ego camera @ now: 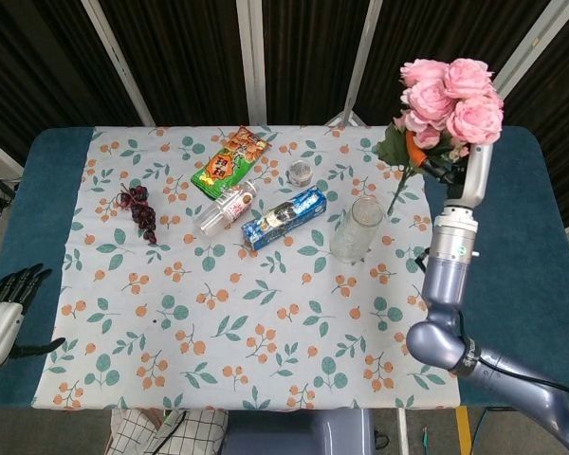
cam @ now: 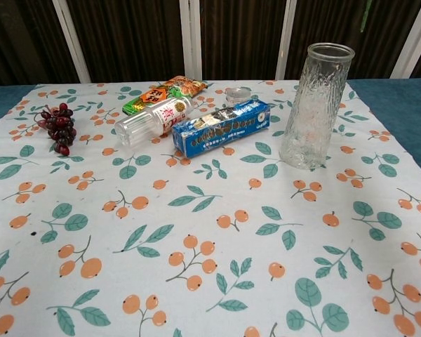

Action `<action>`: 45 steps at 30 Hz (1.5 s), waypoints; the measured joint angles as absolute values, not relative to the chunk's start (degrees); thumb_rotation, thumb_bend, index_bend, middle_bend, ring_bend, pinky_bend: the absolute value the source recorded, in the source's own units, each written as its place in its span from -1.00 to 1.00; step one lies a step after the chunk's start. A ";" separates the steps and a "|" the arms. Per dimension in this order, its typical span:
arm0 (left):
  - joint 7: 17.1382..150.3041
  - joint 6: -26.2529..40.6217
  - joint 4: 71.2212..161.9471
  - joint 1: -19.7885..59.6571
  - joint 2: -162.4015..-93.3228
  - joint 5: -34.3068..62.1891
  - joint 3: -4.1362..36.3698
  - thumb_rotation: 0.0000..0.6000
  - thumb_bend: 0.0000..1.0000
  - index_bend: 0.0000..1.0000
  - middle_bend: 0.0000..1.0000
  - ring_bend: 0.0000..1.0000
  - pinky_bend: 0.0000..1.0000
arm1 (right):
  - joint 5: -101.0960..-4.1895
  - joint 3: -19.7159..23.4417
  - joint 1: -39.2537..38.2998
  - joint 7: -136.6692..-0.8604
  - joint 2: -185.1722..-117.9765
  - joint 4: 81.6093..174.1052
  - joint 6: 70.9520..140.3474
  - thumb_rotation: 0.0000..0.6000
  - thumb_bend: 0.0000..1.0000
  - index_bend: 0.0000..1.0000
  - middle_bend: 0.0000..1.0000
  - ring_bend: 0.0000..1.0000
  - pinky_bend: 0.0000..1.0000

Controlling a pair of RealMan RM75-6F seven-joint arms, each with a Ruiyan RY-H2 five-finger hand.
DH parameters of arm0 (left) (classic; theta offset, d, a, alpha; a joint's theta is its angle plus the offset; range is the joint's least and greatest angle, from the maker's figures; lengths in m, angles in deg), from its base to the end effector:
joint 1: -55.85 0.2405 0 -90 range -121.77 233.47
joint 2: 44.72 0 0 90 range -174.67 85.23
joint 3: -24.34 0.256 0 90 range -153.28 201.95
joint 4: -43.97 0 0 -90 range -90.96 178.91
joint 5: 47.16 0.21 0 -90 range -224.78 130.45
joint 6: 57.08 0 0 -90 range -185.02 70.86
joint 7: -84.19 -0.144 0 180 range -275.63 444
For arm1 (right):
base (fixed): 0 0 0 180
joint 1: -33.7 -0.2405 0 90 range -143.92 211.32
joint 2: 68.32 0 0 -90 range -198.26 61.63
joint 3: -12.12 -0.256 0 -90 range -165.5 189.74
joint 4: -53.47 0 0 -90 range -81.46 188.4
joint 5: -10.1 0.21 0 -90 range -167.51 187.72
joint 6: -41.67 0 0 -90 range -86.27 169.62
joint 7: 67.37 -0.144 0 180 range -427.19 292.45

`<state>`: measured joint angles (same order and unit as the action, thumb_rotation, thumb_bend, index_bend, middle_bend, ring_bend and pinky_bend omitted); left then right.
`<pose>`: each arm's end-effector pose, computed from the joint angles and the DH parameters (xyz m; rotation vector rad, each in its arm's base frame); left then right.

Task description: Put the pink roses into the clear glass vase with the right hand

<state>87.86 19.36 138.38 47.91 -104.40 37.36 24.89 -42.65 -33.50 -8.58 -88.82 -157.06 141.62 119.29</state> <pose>-0.3180 0.1827 0.1552 -1.4870 -1.0532 -0.8080 -0.0923 -0.4197 0.1618 0.5307 -1.3144 2.1095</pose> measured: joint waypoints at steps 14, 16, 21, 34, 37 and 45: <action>88.26 18.70 138.57 47.69 -104.11 37.01 24.93 1.00 -1.00 -1.00 -1.00 -1.00 -1.00 | -41.21 -32.36 -11.68 -89.70 -161.65 133.46 118.03 1.00 -0.37 0.14 -0.08 0.13 -0.29; 88.15 18.64 138.62 47.66 -104.12 37.04 24.96 1.00 -1.00 -1.00 -1.00 -1.00 -1.00 | -41.09 -31.94 -11.62 -89.88 -162.11 132.56 117.91 1.00 -0.37 0.14 -0.08 0.13 -0.29; 87.92 18.76 138.67 47.70 -104.16 36.98 24.95 1.00 -1.00 -1.00 -1.00 -1.00 -1.00 | -40.17 -30.87 -11.24 -90.94 -163.87 130.46 117.33 1.00 -0.37 0.14 -0.08 0.13 -0.29; 87.68 18.89 138.62 47.67 -104.21 37.43 25.08 1.00 -1.00 -1.00 -1.00 -1.00 -1.00 | -41.12 -25.18 -4.64 -92.37 -164.93 134.98 119.74 1.00 -0.37 0.13 -0.08 0.10 -0.30; 87.60 19.06 138.59 47.68 -104.28 37.68 25.13 1.00 -1.00 -1.00 -1.00 -1.00 -1.00 | -41.75 -23.77 -3.41 -91.87 -164.62 135.86 119.74 1.00 -0.37 0.13 -0.08 0.09 -0.33; 87.37 19.21 138.58 47.71 -104.41 37.84 25.19 1.00 -1.00 -1.00 -1.00 -1.00 -1.00 | -42.86 -22.77 -2.57 -90.35 -164.40 137.02 119.42 1.00 -0.37 0.13 -0.08 0.09 -0.35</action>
<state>87.37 19.21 138.58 47.71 -104.41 37.84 25.19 -42.86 -22.77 -2.57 -90.35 -164.40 137.02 119.42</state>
